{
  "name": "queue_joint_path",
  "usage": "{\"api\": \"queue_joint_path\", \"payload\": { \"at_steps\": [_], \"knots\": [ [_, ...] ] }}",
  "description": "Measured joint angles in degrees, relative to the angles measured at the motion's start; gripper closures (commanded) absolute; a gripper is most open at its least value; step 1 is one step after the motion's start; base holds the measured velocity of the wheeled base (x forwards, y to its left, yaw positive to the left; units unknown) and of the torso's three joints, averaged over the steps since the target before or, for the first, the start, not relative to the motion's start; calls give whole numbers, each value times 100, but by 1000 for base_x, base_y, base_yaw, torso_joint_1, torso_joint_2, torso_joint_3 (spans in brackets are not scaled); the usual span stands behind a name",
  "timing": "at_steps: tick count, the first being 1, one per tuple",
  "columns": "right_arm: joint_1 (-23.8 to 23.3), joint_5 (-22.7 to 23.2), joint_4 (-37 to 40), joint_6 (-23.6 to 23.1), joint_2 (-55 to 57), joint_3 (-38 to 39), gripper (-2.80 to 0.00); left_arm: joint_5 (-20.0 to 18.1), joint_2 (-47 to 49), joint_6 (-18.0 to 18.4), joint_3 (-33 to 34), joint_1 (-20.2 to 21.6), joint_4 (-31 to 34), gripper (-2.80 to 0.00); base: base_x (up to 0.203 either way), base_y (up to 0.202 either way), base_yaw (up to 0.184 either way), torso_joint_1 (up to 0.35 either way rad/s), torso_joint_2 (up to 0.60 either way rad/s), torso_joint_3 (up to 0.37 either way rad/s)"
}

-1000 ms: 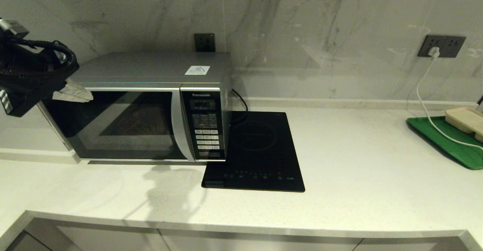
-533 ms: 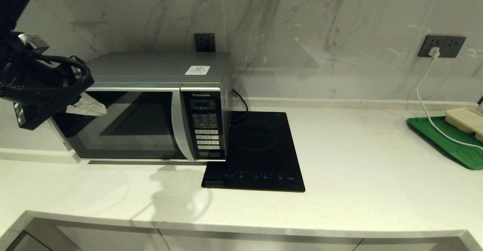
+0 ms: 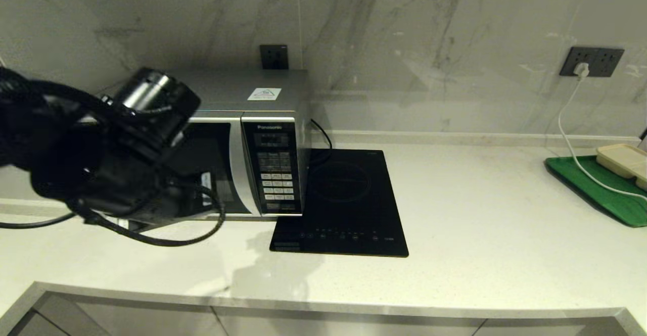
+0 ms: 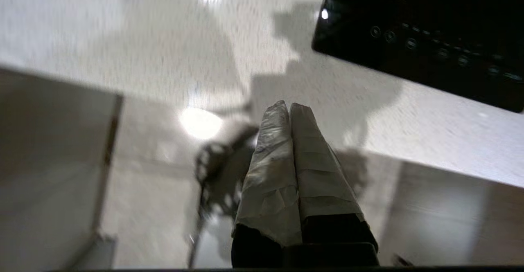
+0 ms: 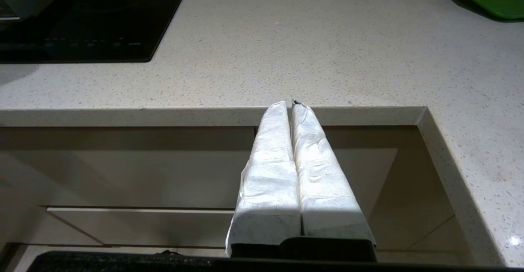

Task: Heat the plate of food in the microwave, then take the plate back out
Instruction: Close the microwave oven

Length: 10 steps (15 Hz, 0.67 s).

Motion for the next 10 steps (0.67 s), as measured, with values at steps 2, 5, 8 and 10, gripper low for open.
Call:
{"api": "queue_joint_path", "payload": {
  "at_steps": [2,5,8,10],
  "knots": [
    [0,-1,2,0,-2,0,0,480,56,670,1088,-292,-1675,0,0,0,0,0,0,0],
    [0,-1,2,1,-2,0,0,683,436,2087,2369,-517,-4583,0,0,0,0,0,0,0],
    [0,-5,2,-1,0,0,0,707,1134,3330,2845,-756,-6830,0,0,0,0,0,0,0],
    [0,-1,0,-1,-2,0,0,525,1402,3725,2932,-968,-7398,0,0,0,0,0,0,0]
  ]
}}
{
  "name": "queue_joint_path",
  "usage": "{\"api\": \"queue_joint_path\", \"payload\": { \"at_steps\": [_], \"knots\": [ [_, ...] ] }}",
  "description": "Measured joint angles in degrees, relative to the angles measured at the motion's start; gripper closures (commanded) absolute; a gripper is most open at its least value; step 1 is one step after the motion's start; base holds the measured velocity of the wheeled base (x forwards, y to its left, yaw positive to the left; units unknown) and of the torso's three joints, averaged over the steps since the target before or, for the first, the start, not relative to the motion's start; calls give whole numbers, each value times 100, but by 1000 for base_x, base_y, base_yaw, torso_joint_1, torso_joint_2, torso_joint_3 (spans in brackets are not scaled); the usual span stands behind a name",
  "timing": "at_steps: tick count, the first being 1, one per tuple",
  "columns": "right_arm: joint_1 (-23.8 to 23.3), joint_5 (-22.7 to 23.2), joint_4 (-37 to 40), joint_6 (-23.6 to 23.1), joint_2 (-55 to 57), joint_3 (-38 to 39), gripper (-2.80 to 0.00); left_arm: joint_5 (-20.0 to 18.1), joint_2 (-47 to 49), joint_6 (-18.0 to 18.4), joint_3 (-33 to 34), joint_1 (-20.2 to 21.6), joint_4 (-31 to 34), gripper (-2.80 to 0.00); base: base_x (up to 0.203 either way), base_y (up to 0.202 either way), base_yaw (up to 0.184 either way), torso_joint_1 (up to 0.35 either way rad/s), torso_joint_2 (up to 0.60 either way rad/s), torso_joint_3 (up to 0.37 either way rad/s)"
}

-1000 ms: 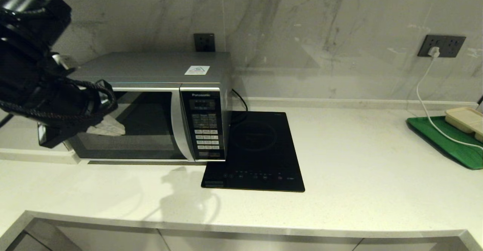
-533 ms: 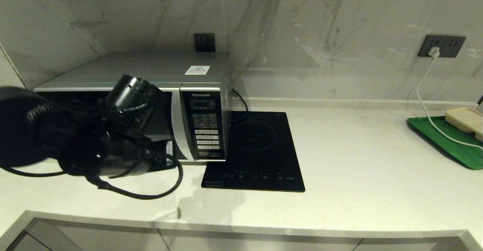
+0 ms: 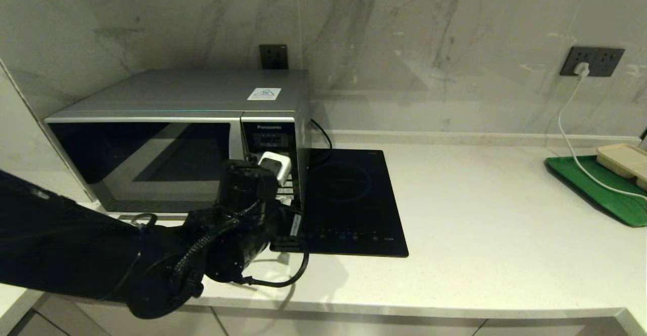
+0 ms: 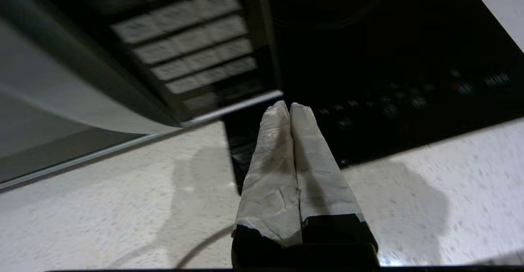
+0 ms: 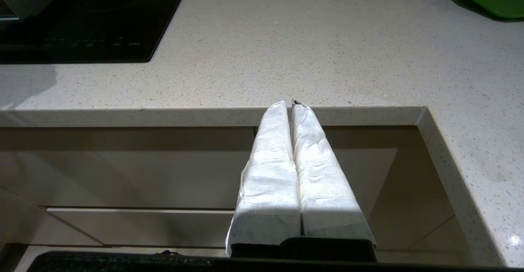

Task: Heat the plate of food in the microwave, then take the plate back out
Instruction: Close the microwave oven, then open the microwave oven

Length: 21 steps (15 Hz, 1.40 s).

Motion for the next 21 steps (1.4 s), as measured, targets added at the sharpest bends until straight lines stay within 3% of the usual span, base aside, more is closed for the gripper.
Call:
{"api": "queue_joint_path", "payload": {
  "at_steps": [4,9,14,21],
  "knots": [
    [0,0,1,2,2,0,0,-98,262,71,81,-7,-22,0,0,0,0,0,0,0],
    [0,-3,2,3,2,0,0,200,542,14,149,122,96,0,0,0,0,0,0,0],
    [0,-1,2,2,1,0,0,206,796,8,99,131,87,0,0,0,0,0,0,0],
    [0,0,2,0,2,0,0,222,1086,71,-255,388,82,0,0,0,0,0,0,0]
  ]
}}
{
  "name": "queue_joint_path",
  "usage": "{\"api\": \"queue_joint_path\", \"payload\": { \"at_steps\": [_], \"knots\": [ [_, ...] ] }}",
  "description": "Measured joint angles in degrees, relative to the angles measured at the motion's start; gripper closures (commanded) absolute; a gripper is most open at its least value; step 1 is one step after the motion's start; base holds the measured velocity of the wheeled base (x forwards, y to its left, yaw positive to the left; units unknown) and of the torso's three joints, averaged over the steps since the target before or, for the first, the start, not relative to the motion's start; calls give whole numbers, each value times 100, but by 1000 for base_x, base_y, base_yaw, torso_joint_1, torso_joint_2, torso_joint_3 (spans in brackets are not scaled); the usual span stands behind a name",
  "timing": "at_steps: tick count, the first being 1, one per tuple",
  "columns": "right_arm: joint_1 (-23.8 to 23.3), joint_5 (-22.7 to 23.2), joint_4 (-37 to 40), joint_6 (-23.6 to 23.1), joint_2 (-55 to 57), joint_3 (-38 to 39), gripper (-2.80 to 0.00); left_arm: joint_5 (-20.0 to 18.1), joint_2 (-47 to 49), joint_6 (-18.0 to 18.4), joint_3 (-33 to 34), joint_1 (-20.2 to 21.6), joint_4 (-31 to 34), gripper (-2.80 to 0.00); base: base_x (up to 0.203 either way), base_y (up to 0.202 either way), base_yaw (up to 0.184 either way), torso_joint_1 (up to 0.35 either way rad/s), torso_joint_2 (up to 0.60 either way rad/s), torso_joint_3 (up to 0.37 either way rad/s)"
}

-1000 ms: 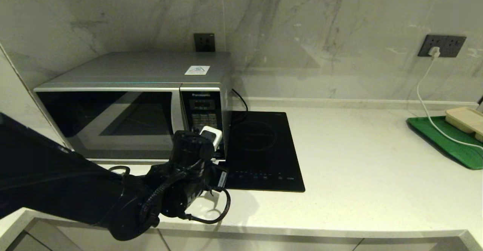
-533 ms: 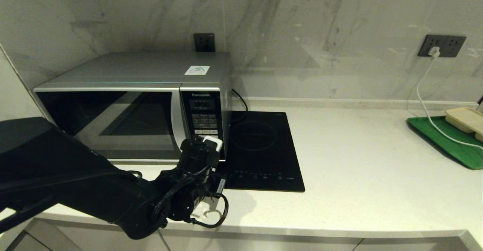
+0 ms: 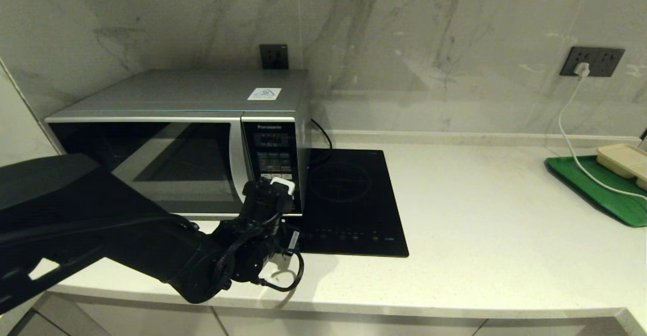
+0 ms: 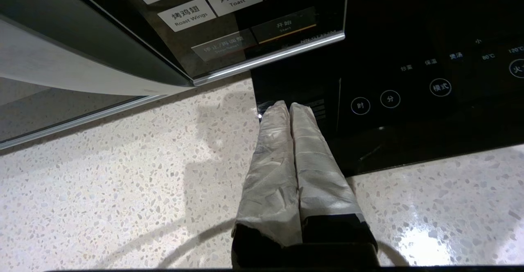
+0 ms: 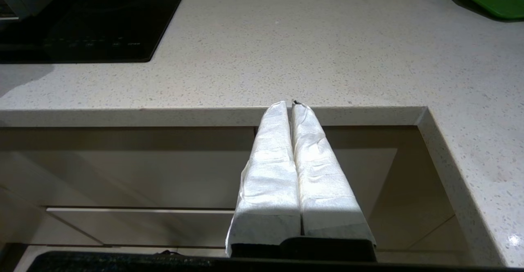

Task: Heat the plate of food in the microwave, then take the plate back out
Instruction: Open the microwave oven

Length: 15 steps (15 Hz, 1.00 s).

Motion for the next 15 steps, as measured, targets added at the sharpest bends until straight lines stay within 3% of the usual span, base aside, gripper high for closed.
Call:
{"api": "queue_joint_path", "payload": {
  "at_steps": [7,15],
  "knots": [
    [0,0,0,0,-2,0,0,-29,48,-84,36,110,9,0,0,0,0,0,0,0],
    [0,-3,-2,2,-2,0,0,-34,97,-415,203,176,2,0,0,0,0,0,0,0]
  ]
}}
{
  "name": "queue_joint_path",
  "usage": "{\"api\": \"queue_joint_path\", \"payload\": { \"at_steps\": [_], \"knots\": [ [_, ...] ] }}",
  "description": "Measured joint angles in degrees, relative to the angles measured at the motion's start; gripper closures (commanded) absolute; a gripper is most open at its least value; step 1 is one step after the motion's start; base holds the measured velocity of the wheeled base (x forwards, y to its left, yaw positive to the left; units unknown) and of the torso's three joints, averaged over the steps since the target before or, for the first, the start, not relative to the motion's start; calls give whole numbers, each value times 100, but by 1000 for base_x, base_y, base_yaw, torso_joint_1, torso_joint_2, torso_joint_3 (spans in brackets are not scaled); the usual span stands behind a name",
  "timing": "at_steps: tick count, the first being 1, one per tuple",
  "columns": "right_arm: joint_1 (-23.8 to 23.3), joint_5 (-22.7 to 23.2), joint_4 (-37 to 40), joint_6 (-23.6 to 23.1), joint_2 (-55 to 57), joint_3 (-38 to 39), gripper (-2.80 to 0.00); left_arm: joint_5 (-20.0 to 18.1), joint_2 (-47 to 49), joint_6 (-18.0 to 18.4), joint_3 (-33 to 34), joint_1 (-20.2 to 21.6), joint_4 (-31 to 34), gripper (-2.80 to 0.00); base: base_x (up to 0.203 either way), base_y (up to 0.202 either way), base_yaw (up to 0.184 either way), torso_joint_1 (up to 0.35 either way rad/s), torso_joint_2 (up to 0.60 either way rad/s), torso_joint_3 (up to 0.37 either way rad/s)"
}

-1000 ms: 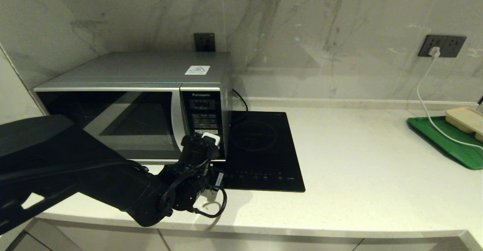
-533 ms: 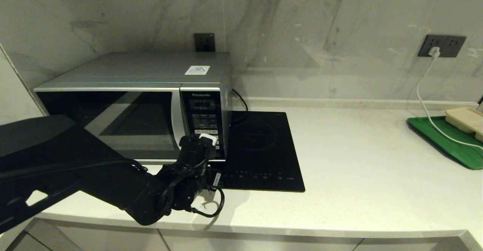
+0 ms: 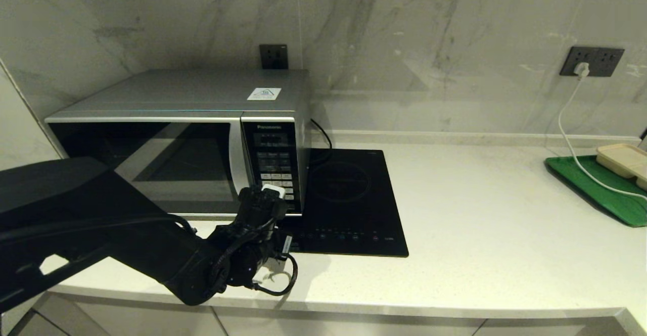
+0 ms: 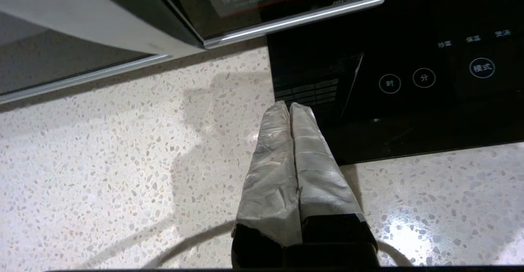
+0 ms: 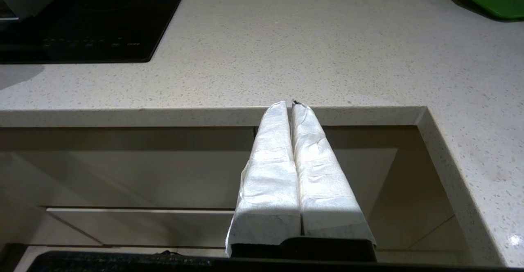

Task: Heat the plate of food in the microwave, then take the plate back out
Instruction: Open the microwave oven

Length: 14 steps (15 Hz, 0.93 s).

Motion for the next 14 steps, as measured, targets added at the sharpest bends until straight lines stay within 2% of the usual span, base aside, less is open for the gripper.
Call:
{"api": "queue_joint_path", "payload": {
  "at_steps": [8,14],
  "knots": [
    [0,2,2,-2,2,0,0,-2,-9,-31,-53,-41,-56,0,0,0,0,0,0,0],
    [0,0,2,-2,0,0,0,-2,-102,-17,-57,-44,-542,0,0,0,0,0,0,0]
  ]
}}
